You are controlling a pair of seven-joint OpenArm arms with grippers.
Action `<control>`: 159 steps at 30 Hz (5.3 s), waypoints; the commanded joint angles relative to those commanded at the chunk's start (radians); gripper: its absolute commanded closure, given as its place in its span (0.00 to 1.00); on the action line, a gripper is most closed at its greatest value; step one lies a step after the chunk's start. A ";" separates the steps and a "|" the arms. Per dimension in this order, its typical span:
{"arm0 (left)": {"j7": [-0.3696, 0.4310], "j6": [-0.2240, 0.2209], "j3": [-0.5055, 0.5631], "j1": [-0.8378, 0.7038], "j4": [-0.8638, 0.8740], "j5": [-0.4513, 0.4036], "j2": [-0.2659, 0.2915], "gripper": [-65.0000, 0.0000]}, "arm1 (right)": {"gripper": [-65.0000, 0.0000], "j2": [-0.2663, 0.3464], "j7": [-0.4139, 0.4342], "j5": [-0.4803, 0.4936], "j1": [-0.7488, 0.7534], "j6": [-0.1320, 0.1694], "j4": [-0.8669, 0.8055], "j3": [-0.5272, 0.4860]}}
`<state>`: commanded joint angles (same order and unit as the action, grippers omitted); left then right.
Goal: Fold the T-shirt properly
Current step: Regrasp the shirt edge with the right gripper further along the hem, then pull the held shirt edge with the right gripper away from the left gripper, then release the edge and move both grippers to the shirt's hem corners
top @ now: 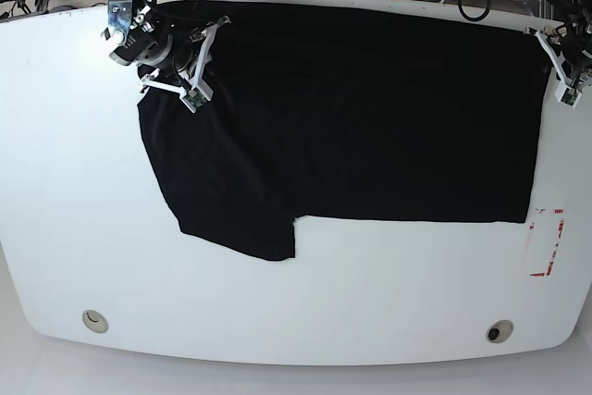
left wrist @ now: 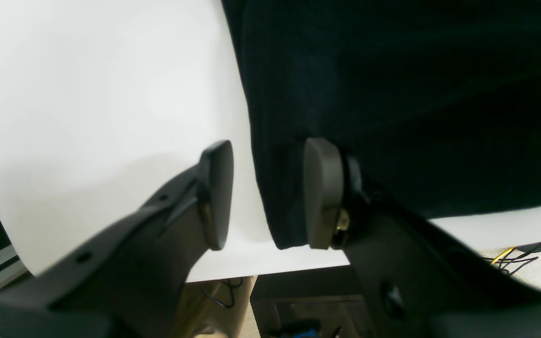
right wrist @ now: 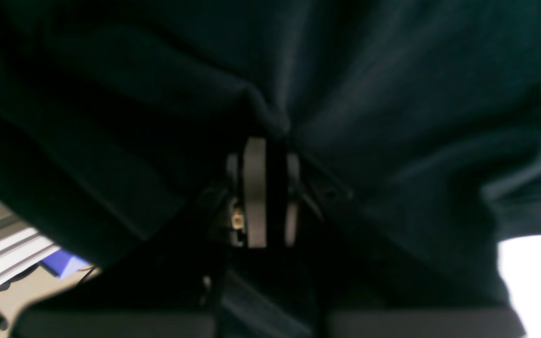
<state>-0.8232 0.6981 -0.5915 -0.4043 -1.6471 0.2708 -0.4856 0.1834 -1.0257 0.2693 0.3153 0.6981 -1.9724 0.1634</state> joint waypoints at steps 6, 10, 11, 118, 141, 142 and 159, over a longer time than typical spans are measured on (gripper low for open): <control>0.000 0.000 0.002 0.003 0.000 0.000 0.000 0.64 | 1.00 0.002 0.000 0.000 -0.011 0.000 -0.028 0.000; 0.000 0.000 0.046 0.003 0.000 0.000 -0.026 0.64 | 1.00 0.003 0.000 0.000 -0.025 0.000 -0.031 0.000; 0.000 0.000 0.058 0.003 0.000 0.000 -0.032 0.64 | 1.00 0.005 0.000 0.000 -0.026 0.000 -0.031 0.000; -0.003 0.000 0.064 0.005 -0.009 0.009 -0.026 0.64 | 0.41 0.015 -0.061 0.048 -0.058 0.000 0.003 0.301; 0.003 0.000 0.057 0.002 0.181 0.000 -0.023 0.64 | 0.54 0.107 0.035 0.195 0.146 0.000 0.245 0.413; 0.003 0.000 0.057 0.003 0.190 0.000 -0.029 0.64 | 0.54 0.123 0.041 0.195 0.147 0.000 0.255 0.413; -0.002 0.000 0.051 -0.015 0.206 0.000 -0.068 0.64 | 0.54 0.104 0.052 0.204 0.272 0.000 0.147 0.413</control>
<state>-0.8247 0.6981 -0.5409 -0.4196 -1.4415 0.2708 -0.5531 0.2877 -0.9735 0.4733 0.5869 0.6981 -1.8251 0.5762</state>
